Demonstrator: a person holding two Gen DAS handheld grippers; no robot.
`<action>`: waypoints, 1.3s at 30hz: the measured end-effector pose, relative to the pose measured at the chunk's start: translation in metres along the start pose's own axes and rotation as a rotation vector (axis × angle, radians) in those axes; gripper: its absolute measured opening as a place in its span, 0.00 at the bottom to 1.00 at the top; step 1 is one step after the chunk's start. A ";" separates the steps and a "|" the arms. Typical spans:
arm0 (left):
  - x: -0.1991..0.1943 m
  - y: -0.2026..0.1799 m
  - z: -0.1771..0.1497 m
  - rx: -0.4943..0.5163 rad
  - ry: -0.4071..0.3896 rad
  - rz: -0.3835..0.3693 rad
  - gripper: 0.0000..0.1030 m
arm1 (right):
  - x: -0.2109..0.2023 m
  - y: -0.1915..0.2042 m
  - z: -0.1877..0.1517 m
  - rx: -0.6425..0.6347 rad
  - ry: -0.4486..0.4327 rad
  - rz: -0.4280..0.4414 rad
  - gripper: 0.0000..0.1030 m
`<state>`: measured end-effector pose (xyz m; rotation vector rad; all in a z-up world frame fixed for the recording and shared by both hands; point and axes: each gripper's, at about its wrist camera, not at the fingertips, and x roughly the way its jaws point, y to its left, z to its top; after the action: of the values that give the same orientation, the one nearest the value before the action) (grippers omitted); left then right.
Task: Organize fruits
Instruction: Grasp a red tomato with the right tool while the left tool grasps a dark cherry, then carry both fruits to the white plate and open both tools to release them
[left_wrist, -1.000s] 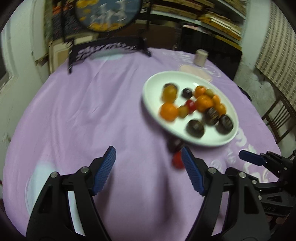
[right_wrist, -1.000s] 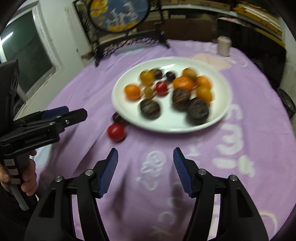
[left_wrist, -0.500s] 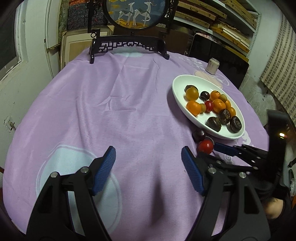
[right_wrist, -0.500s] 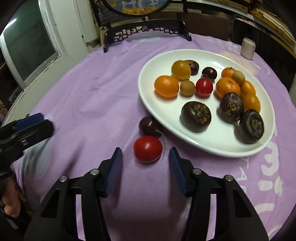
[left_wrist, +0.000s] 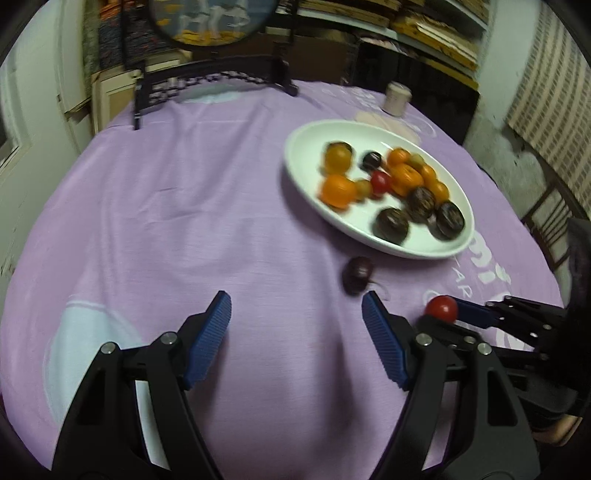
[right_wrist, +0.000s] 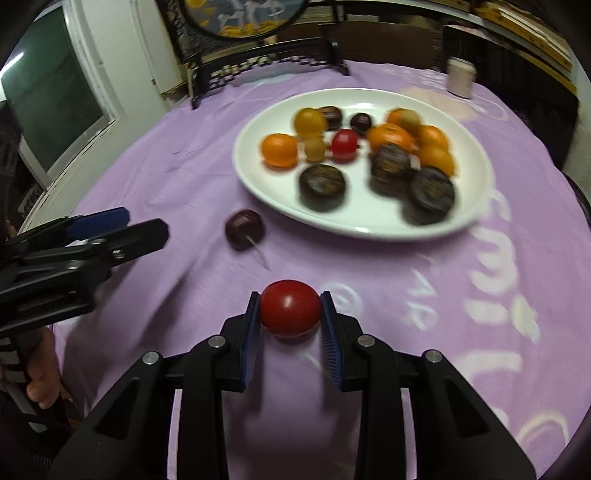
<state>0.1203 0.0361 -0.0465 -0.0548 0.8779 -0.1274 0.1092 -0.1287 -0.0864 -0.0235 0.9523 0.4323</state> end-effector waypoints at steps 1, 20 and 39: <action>0.003 -0.006 0.000 0.014 0.005 0.000 0.73 | -0.005 -0.006 -0.004 0.007 -0.005 -0.006 0.31; 0.067 -0.053 0.017 0.087 0.123 -0.071 0.39 | -0.022 -0.046 -0.019 0.107 -0.044 0.010 0.31; 0.047 -0.050 0.015 0.088 0.043 -0.044 0.29 | -0.035 -0.037 -0.015 0.094 -0.063 -0.005 0.31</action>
<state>0.1565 -0.0198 -0.0678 0.0103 0.9135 -0.2089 0.0930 -0.1778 -0.0736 0.0723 0.9096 0.3818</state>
